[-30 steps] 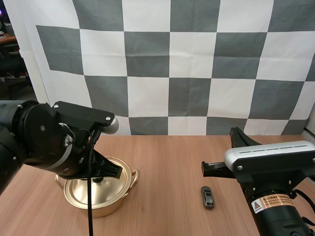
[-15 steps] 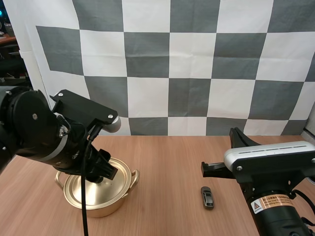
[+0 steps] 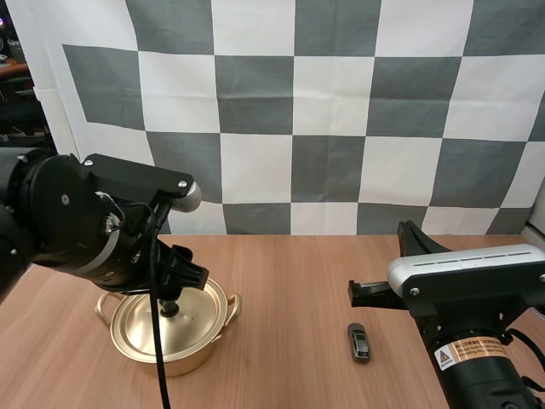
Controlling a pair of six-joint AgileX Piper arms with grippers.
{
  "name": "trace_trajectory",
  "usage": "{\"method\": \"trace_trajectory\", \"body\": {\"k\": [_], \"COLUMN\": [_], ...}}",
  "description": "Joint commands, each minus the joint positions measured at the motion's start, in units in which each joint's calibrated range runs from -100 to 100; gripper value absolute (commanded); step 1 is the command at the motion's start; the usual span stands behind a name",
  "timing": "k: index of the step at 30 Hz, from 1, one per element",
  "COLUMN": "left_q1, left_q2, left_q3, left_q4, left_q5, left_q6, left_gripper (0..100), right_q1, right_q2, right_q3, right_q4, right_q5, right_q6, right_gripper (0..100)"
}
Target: Open the pot, put the car inside, and close it
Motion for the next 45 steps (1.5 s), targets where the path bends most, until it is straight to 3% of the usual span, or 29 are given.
{"method": "trace_trajectory", "body": {"k": [1,20,29,45], "left_q1": [0.03,0.03,0.03,0.03], "left_q2": [1.71,19.32,22.47,29.96], "left_q3": [0.02,0.17,0.17,0.33], "left_q4": [0.01,-1.07,0.56,0.56], "left_q5": [0.42,-2.87,-10.63,-10.32], "left_q6": [0.01,-0.89,-1.15,-1.92], "left_gripper": [100,100,100,100], "right_q1": [0.01,0.01,0.01,0.01], "right_q2": [0.0,0.0,0.0,0.0], "right_q3": [0.0,0.0,0.0,0.0], "right_q4": [0.02,0.02,0.02,0.02], "right_q5": [0.03,0.03,0.03,0.03], "right_q6": [0.0,0.0,0.0,0.0], "right_gripper": [0,0,0,0]}}
